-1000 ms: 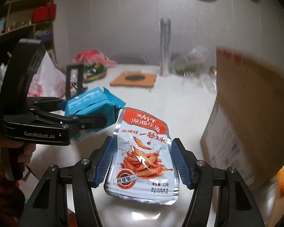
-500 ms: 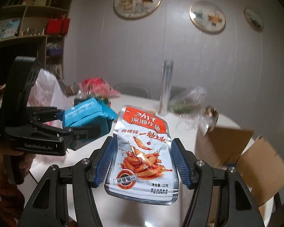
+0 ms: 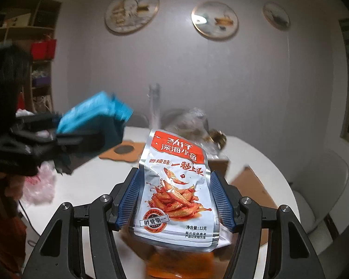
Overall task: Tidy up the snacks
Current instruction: 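Carry both packs into the cardboard box and open both tools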
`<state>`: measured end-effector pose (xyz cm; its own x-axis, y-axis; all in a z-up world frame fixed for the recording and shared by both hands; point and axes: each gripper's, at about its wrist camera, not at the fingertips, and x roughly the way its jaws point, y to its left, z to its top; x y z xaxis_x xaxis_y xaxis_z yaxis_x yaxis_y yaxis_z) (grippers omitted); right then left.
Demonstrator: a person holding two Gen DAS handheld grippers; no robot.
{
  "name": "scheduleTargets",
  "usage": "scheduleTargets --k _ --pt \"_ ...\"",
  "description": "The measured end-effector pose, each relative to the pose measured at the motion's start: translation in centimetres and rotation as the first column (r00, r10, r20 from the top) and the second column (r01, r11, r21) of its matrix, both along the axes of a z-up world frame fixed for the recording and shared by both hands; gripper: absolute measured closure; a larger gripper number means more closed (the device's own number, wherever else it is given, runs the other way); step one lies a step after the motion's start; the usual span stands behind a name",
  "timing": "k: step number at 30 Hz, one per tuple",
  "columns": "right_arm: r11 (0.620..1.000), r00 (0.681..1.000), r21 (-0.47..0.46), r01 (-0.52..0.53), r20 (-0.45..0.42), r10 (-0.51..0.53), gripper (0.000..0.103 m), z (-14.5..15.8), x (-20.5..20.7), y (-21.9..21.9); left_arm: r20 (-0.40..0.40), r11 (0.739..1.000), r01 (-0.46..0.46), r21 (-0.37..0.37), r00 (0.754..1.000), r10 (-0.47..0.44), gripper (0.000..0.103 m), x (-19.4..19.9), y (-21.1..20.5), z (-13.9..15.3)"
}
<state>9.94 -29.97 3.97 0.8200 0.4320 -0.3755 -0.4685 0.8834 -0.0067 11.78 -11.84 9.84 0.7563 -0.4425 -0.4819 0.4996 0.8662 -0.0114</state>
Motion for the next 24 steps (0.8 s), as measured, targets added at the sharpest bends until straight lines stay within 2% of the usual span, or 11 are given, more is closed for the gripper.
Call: scheduleTargets --k 4,8,13,19,24 --pt "1.000 0.998 -0.031 0.006 -0.061 -0.008 0.045 -1.7 1.8 -1.8 -0.092 0.996 0.068 0.053 0.994 -0.063 0.037 2.7 -4.0 -1.3" --pt "0.999 0.991 -0.046 -0.022 -0.131 0.016 0.045 -3.4 3.4 -2.6 -0.171 0.989 0.100 0.110 0.982 -0.080 0.037 5.0 -6.8 -2.7" --pt "0.997 0.984 -0.059 -0.046 -0.176 0.035 0.045 -4.5 4.8 -3.1 -0.253 0.982 0.135 0.134 0.963 -0.098 0.037 6.9 -8.1 -4.0" --pt "0.994 0.974 -0.087 -0.072 -0.222 0.051 0.044 -5.4 6.5 -2.9 -0.313 0.977 0.141 0.157 0.946 -0.087 0.037 8.2 -8.7 -6.0" --pt "0.990 0.966 -0.108 -0.094 -0.251 0.065 0.043 -6.1 7.2 -1.9 -0.294 0.977 0.130 0.170 0.953 -0.076 0.032 8.4 -8.9 -6.4"
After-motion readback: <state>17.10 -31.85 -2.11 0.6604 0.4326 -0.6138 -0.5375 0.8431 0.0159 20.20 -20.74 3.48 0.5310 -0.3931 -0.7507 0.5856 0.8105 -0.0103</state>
